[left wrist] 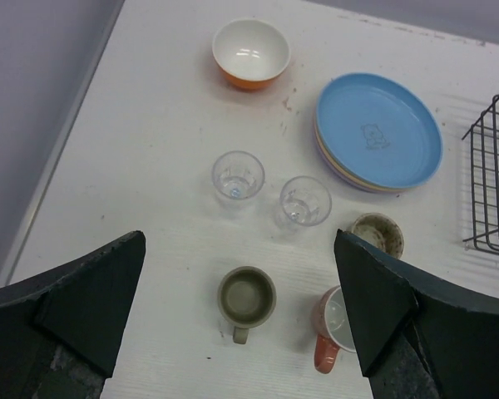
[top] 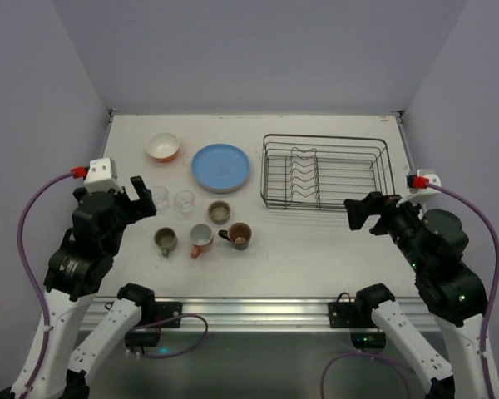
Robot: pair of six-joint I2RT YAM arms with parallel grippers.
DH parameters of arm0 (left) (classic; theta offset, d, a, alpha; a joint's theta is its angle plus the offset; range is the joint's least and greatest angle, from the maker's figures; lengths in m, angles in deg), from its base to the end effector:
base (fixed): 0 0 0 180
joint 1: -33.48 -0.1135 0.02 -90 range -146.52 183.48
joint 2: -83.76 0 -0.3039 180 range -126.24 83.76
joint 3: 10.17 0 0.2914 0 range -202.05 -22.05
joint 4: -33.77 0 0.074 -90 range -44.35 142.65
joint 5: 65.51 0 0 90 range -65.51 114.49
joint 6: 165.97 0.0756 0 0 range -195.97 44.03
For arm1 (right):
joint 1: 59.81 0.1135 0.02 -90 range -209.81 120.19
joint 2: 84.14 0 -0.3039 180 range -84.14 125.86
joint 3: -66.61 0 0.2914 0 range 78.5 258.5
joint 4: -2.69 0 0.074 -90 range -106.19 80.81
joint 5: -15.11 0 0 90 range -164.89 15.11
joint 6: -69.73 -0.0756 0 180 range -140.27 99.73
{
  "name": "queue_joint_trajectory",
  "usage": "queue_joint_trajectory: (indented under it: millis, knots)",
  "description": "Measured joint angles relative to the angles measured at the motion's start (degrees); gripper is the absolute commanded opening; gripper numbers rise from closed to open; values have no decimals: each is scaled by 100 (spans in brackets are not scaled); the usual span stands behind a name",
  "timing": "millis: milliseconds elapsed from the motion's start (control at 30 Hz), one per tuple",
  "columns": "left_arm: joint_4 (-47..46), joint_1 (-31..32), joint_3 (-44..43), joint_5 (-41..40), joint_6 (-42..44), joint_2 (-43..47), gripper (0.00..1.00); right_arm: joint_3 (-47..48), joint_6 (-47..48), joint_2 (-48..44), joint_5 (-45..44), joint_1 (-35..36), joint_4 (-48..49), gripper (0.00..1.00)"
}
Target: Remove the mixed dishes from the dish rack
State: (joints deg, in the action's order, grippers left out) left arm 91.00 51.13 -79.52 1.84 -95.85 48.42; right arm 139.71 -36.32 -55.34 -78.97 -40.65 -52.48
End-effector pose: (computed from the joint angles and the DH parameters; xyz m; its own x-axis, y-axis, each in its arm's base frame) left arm 0.1477 -0.0165 0.3956 -0.3338 -0.2231 -0.9159 -0.1818 0.9686 -0.1697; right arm 0.1047 0.0307 0.4352 -0.2435 0.2074 -0.9475 -0.2019 0.9446 0.2586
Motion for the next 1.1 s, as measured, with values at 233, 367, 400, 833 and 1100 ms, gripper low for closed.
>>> queue_joint_trajectory:
  millis: [233,367,400,833,1100]
  knots:
    - [374,0,-341,-313,199,627,100,271,4,-52,-901,13,-903,99]
    - [570,61,-389,-553,299,1126,100,271,48,-409,-1228,15,-1152,99]
    - [603,120,-391,-603,297,1189,100,271,55,-503,-1285,15,-1187,99]
    - [881,468,-538,-962,297,1611,100,280,85,-1209,-1639,24,-1351,99]
    - [861,468,-520,-955,323,1615,100,146,72,-1213,-1604,31,-1244,99]
